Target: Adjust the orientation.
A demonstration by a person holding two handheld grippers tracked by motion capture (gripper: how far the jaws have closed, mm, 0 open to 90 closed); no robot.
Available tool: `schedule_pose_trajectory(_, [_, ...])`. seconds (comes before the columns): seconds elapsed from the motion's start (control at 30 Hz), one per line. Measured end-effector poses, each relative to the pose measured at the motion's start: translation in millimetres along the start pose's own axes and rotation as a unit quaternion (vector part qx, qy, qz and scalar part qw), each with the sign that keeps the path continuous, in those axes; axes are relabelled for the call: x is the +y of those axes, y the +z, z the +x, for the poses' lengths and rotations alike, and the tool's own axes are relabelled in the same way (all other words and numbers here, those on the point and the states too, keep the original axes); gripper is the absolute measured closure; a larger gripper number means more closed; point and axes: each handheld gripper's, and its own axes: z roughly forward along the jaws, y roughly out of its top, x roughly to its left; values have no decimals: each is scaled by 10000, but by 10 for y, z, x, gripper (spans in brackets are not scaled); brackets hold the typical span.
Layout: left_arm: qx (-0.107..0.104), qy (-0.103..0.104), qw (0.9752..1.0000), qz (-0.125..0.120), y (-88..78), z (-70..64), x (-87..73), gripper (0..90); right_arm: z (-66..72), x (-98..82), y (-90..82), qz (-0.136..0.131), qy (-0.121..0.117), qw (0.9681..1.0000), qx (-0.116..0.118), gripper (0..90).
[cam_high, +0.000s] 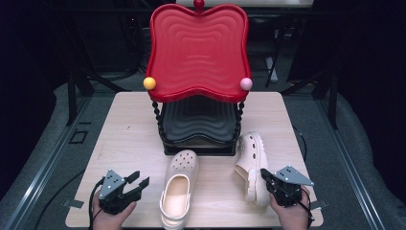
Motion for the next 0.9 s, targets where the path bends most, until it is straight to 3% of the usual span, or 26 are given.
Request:
schedule_pose_trajectory(0.1, [169, 58, 9998, -11, 8, 100, -36, 522, -61, -16, -11, -62, 171, 9998, -91, 900])
schedule_pose_trajectory(0.17, [354, -93, 9993, 61, 17, 218, -78, 516, -118, -27, -37, -56, 301, 9995, -113, 900])
schedule_pose_trajectory(0.4, [442, -639, 9968, 172, 5, 341, -106, 505, -366, -107, -110, -74, 651, 9971, -394, 900])
schedule_pose_trajectory(0.7, [402, -531, 9976, 197, 20, 302, -107, 497, -634, -222, -112, 138, 1058, 9921, -667, 898])
schedule_pose_trajectory(0.9, [308, -535, 9978, 226, 47, 277, -112, 492, -832, -345, -76, 408, 1447, 9858, -753, 888])
